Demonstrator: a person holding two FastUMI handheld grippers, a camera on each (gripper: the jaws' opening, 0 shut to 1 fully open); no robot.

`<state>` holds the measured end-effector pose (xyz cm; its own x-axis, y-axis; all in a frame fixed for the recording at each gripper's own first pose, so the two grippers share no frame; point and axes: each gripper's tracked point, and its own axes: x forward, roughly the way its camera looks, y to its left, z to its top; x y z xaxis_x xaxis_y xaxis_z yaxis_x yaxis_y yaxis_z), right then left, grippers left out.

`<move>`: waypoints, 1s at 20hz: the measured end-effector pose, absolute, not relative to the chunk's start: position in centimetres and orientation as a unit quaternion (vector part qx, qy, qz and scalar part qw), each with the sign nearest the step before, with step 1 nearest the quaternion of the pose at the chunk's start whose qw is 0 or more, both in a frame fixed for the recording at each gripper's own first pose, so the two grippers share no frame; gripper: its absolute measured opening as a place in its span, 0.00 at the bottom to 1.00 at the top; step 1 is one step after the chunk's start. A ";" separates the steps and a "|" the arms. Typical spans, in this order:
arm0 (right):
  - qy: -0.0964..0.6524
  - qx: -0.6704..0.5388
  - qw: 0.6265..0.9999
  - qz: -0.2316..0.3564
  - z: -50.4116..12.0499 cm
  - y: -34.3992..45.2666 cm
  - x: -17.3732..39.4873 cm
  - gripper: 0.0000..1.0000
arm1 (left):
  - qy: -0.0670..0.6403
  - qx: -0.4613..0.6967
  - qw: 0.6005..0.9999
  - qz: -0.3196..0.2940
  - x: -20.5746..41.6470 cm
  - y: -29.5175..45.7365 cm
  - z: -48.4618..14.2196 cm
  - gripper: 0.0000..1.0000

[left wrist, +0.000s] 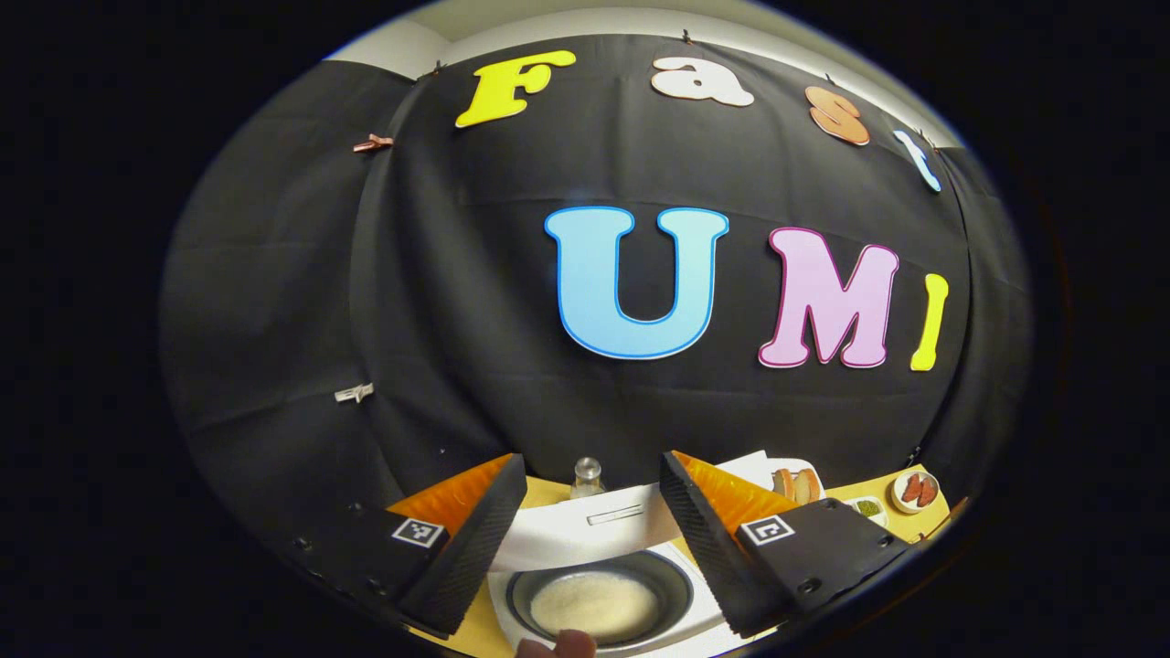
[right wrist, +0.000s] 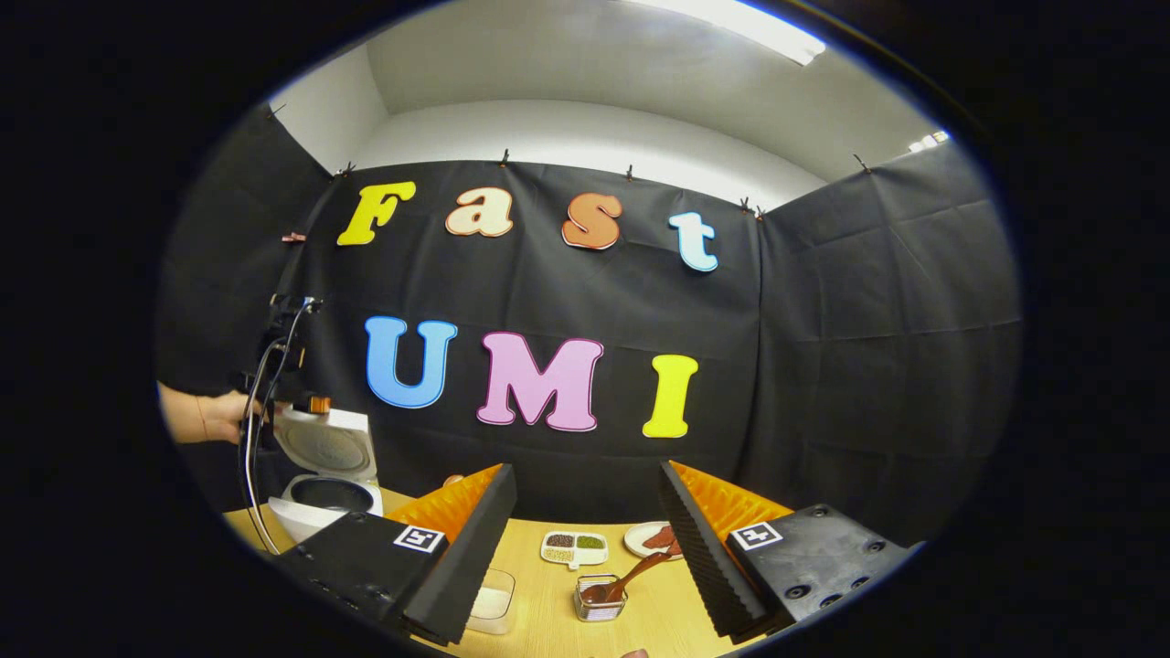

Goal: Close the left gripper, press the button to open the rice cooker; take a wooden spoon from the chopstick holder with the right hand, scoop a spoonful of rice and pour it into the rice cooker, then put the wooden spoon back into the chopstick holder.

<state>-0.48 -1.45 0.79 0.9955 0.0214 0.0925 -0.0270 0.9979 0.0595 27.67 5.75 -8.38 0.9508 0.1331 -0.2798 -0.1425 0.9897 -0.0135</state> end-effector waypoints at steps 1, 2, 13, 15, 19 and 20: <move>-0.048 0.033 0.998 0.012 0.9 -1.5 -0.5 0.97 | 0.147 -0.021 0.986 0.071 26.6 5.2 -9.1 1.00; -0.048 0.035 0.998 0.013 0.8 -1.6 -0.4 0.97 | 0.155 -0.025 0.985 0.071 25.6 4.7 -10.0 1.00; -0.032 0.031 0.999 0.024 -0.6 -1.4 -0.2 0.98 | 0.218 -0.040 0.972 0.082 19.8 1.8 -17.9 1.00; -0.030 0.032 0.999 0.023 -0.9 -1.6 -0.3 0.98 | 0.231 -0.037 0.968 0.085 19.1 1.4 -19.3 1.00; -0.021 0.037 0.999 0.022 -1.7 -1.9 -0.6 0.98 | 0.249 -0.037 0.962 0.103 18.5 1.0 -21.5 1.00; -0.018 0.035 0.999 0.022 -1.9 -2.0 -0.7 0.98 | 0.253 -0.038 0.960 0.110 18.4 0.8 -22.3 1.00</move>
